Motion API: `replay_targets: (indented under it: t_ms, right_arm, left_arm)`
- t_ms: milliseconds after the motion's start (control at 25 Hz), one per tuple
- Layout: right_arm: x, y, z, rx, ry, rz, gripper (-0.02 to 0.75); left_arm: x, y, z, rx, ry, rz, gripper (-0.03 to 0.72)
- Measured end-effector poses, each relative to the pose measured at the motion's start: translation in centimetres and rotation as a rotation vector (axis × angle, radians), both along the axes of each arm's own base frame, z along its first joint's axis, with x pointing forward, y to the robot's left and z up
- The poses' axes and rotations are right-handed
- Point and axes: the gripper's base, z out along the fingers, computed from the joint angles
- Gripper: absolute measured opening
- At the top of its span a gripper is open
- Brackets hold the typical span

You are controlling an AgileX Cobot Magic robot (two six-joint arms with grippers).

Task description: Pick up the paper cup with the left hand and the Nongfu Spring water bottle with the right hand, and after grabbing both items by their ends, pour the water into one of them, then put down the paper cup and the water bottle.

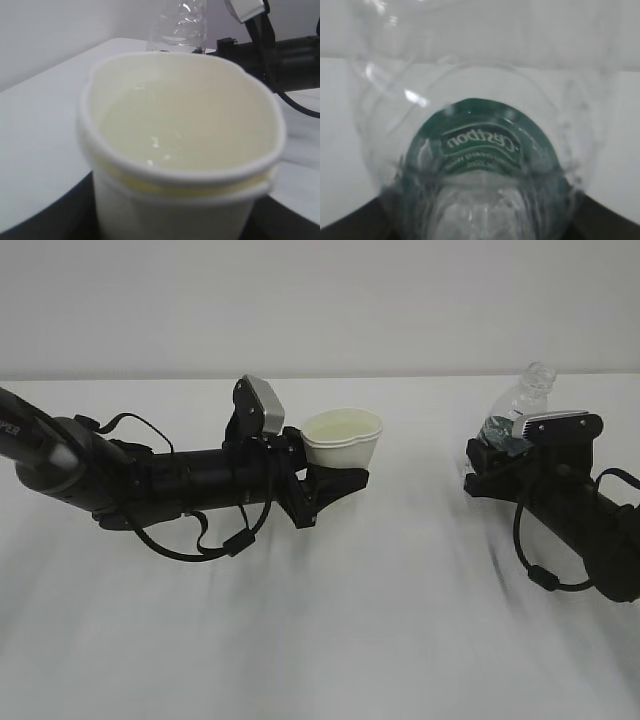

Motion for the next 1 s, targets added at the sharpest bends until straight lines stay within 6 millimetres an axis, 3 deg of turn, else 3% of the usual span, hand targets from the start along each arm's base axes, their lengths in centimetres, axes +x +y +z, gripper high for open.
replay_targets:
  t_ms: [600, 1000]
  right_arm:
    - [-0.05, 0.2, -0.01, -0.006, 0.0, 0.024, 0.412]
    - [-0.07, 0.25, -0.01, -0.007, 0.0, 0.031, 0.464]
  left_arm:
    - [-0.04, -0.01, -0.02, 0.003, -0.001, -0.004, 0.417]
    - [-0.05, -0.01, -0.02, 0.003, -0.002, -0.006, 0.417]
